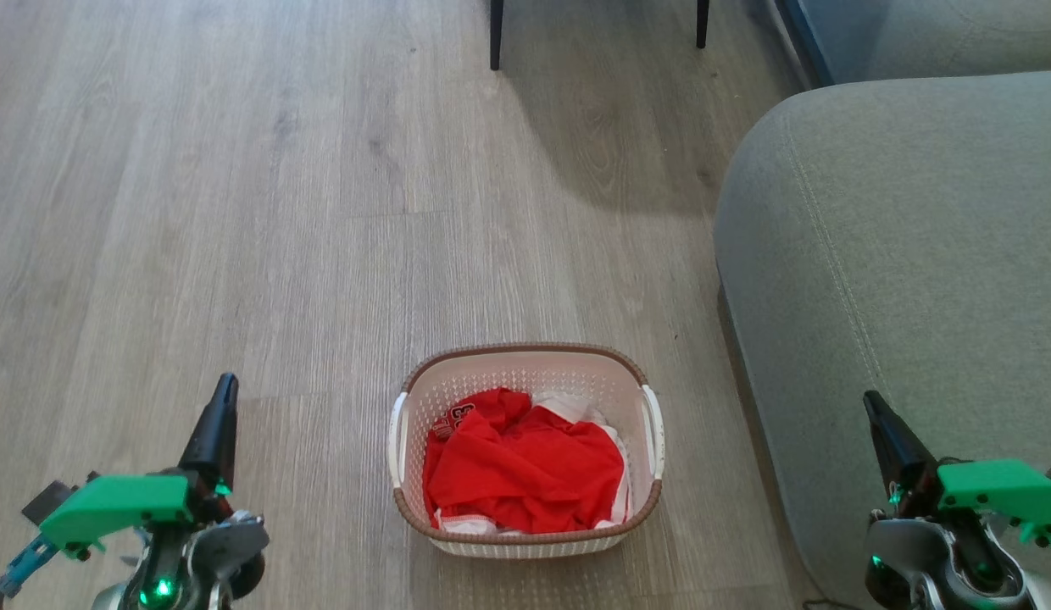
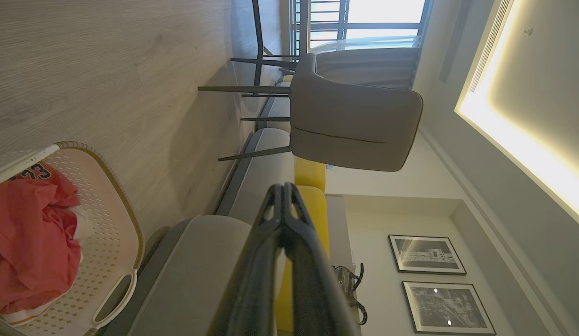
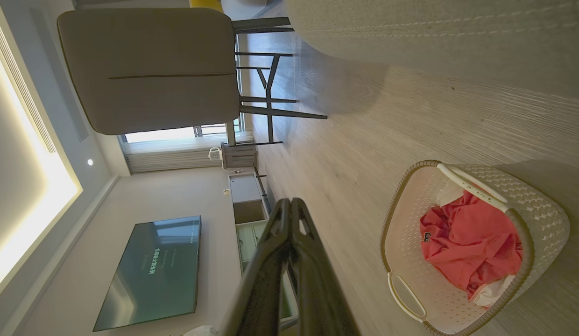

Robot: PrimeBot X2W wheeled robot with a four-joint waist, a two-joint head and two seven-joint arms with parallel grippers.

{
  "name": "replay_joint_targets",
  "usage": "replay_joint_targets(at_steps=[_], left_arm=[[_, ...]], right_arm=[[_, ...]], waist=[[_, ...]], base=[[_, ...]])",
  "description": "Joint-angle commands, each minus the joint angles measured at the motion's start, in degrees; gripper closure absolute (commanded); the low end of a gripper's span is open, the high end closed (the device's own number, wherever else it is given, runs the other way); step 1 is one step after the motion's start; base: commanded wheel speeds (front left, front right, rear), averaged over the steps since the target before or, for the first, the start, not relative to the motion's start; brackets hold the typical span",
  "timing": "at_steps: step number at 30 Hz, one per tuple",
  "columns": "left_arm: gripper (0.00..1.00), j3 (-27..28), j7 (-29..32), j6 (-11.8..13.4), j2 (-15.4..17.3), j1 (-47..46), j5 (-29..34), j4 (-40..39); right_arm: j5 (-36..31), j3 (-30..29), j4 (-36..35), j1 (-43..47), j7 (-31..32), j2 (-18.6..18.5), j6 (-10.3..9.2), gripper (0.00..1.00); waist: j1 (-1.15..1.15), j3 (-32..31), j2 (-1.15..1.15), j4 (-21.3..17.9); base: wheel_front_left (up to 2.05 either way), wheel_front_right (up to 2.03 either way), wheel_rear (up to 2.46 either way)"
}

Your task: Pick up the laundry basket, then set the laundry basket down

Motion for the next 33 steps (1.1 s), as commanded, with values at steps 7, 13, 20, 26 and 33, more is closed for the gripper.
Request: replay_joint_targets(at_steps=[7,13,20,26,33], left_arm=[[1.00,1.9,0.3,-0.4,0.2,-2.7,0.2,-1.7],[1.00,2.0,0.4,-0.4,0.2,-2.7,0.2,-1.7],[1.00,2.1,0.5,-0.4,0.1,-2.7,0.3,-1.7],[1.00,2.1,0.5,-0.4,0.1,-2.7,0.3,-1.7],[1.00,2.2,0.5,-0.4,0.1,-2.7,0.4,-1.7]], right_arm=[[-0.3,0.7,-2.1,-2.8,0.4,-0.6,-0.09,1.00],[-0.4,0.6,-2.1,-2.8,0.5,-0.5,-0.09,1.00],[-0.4,0.6,-2.0,-2.8,0.5,-0.4,-0.09,1.00],[-0.5,0.5,-2.0,-2.8,0.6,-0.4,-0.09,1.00],[-0.6,0.4,-2.0,-2.8,0.7,-0.3,-0.09,1.00]], waist=[[0.00,0.0,0.00,0.0],[0.00,0.0,0.00,0.0],[0.00,0.0,0.00,0.0],[0.00,0.0,0.00,0.0],[0.00,0.0,0.00,0.0]], base=[[0.00,0.00,0.00],[0.00,0.00,0.00],[0.00,0.00,0.00],[0.00,0.00,0.00],[0.00,0.00,0.00]])
